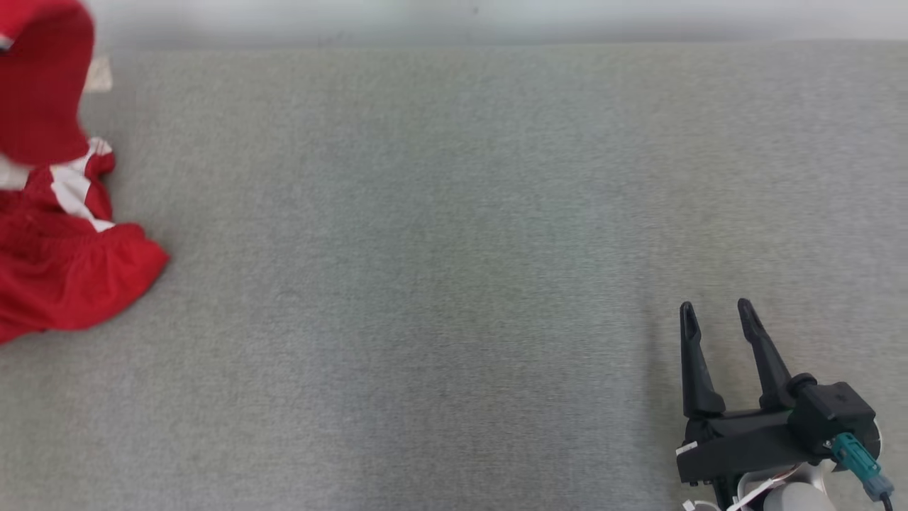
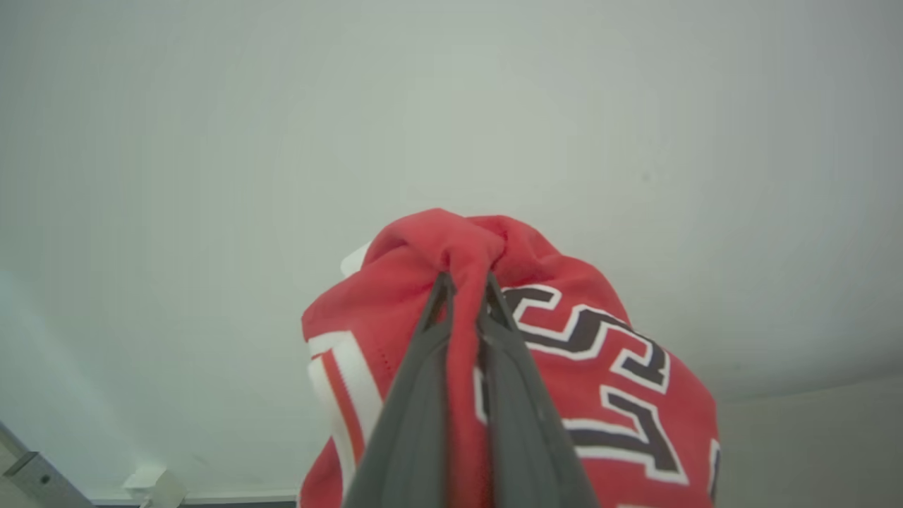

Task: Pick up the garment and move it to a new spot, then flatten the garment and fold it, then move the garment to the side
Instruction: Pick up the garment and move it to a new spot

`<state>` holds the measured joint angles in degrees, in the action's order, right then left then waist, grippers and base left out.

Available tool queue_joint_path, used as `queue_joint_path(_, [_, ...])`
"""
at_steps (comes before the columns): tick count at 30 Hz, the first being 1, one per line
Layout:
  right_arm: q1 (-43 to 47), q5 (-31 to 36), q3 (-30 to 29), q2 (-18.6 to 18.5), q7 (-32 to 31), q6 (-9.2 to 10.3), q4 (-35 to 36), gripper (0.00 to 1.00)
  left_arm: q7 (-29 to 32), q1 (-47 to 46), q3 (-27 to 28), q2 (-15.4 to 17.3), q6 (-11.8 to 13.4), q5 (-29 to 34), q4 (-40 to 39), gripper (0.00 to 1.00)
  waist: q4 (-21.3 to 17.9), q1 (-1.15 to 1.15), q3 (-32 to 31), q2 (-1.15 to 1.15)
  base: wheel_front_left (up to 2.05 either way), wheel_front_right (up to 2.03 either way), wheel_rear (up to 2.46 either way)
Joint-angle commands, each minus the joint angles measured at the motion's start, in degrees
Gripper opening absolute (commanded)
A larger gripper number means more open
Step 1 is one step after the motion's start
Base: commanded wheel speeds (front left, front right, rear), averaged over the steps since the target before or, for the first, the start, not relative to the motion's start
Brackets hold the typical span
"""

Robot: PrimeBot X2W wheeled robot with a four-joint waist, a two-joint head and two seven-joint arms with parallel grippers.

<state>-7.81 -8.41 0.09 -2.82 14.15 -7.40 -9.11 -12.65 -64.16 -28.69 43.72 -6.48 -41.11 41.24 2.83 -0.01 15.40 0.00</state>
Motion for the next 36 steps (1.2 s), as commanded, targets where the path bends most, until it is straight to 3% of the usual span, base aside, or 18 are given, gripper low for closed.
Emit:
queue_joint_path(1, [0.8,-0.8,0.2,-0.1,0.4,-0.17,-0.4,1.0,0.5,-1.2,-0.3,-0.8,0.3,0.5,-1.8,0.0,-1.9,0.01,-1.6,0.0,0.0,0.0,0.0])
queue_joint_path(10, [0.7,-3.9,1.8,-0.1,1.1,-0.18,-2.6,1.0,5.5,-3.0,-2.7,-3.9,3.1,1.1,-14.1,0.0,-7.7,0.01,-2.6,0.0,0.0,0.0,0.0])
queue_joint_path(21, [1.6,-5.6,2.7,-0.1,1.0,-0.18,-1.3,1.0,8.1,-0.9,-7.6,-10.8,4.4,1.3,-22.8,0.0,-14.8,0.01,-2.8,0.0,0.0,0.0,0.0])
queue_joint_path(28, [1.8,-5.4,2.5,-0.1,1.0,-0.18,-0.7,1.0,7.2,1.9,-10.7,-14.8,4.9,1.9,-24.3,0.0,-16.1,0.01,-2.3,0.0,0.0,0.0,0.0])
queue_joint_path(36, [1.4,-5.2,2.7,-0.1,1.0,-0.18,-0.4,1.0,4.2,11.5,-14.9,-19.6,6.8,0.9,-25.4,0.0,-15.3,0.01,-1.4,0.0,0.0,0.0,0.0])
